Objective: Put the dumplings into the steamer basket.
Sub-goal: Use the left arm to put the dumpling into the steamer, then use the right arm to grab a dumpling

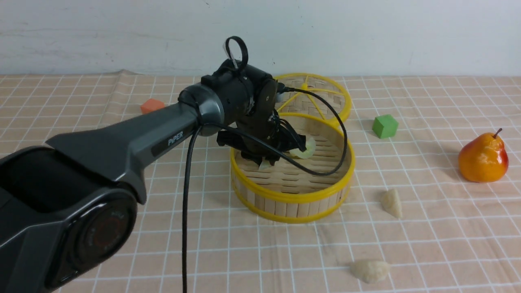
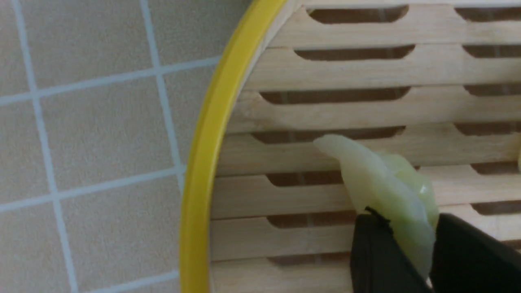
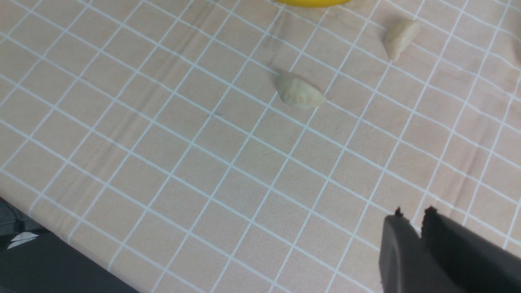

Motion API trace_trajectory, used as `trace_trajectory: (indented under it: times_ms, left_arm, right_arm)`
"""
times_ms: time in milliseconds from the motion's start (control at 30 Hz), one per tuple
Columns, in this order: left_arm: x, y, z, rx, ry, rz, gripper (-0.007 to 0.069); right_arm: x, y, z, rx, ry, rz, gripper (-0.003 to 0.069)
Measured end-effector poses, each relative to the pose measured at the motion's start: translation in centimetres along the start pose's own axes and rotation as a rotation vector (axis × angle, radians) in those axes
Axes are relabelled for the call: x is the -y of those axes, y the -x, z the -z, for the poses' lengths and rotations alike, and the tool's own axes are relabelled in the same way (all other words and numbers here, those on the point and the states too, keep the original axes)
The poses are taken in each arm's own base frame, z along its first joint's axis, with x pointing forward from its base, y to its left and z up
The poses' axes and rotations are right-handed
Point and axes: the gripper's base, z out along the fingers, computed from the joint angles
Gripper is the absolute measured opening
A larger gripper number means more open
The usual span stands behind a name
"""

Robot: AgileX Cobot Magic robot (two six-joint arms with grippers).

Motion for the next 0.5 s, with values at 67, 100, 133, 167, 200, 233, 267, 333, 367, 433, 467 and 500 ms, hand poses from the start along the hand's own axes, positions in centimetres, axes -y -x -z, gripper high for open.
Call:
trace_trajectory:
  times_ms: [67, 100, 133, 167, 200, 233, 267, 333, 367, 433, 467, 500]
  left_arm:
    - [0.1, 0.2, 0.0, 0.015, -0.008, -0.002, 0.0262]
    - [0.1, 0.2, 0.0, 0.018, -0.009, -0.003, 0.0318]
    - [0.1, 0.2, -0.1, 0.017, -0.008, -0.003, 0.0356]
    - [0.1, 0.2, 0.0, 0.016, -0.007, -0.003, 0.0392]
    - [0.1, 0.2, 0.2, 0.002, 0.000, -0.002, 0.0440]
    - [0.1, 0.3, 0.5, -0.008, 0.007, -0.002, 0.0472]
    - [0.1, 0.5, 1.2, -0.012, 0.010, -0.003, 0.0496]
    - [0.0, 1.0, 2.8, -0.019, 0.027, -0.016, 0.0517]
    - [0.0, 1.5, 4.3, -0.011, 0.034, -0.024, 0.0520]
    - [-0.1, 2.9, 9.0, 0.041, 0.041, -0.048, 0.0500]
    - [-0.1, 3.1, 9.9, 0.047, 0.045, -0.057, 0.0492]
    - [-0.3, 3.7, 13.3, 0.091, 0.045, -0.074, 0.0454]
  right_arm:
    - [0.0, 0.1, -0.1, -0.004, 0.000, -0.016, 0.0086]
    - [0.0, 0.1, -0.2, -0.010, -0.001, -0.026, 0.0086]
    - [0.0, 0.2, -0.3, -0.015, -0.001, -0.031, 0.0086]
    - [0.0, 0.3, -0.6, -0.025, -0.002, -0.035, 0.0086]
    - [-0.1, 0.5, -0.8, -0.036, -0.002, -0.040, 0.0086]
    - [-0.1, 0.7, -1.1, -0.051, -0.004, -0.051, 0.0086]
    - [-0.1, 0.9, -1.6, -0.072, -0.006, -0.061, 0.0086]
    - [-0.2, 1.3, -2.4, -0.102, -0.009, -0.075, 0.0086]
    - [-0.2, 1.6, -3.1, -0.130, -0.014, -0.077, 0.0086]
    - [-0.3, 2.4, -4.8, -0.185, -0.027, -0.072, 0.0086]
    - [-0.3, 2.6, -5.3, -0.197, -0.031, -0.071, 0.0086]
    - [-0.3, 3.1, -6.3, -0.216, -0.037, -0.075, 0.0086]
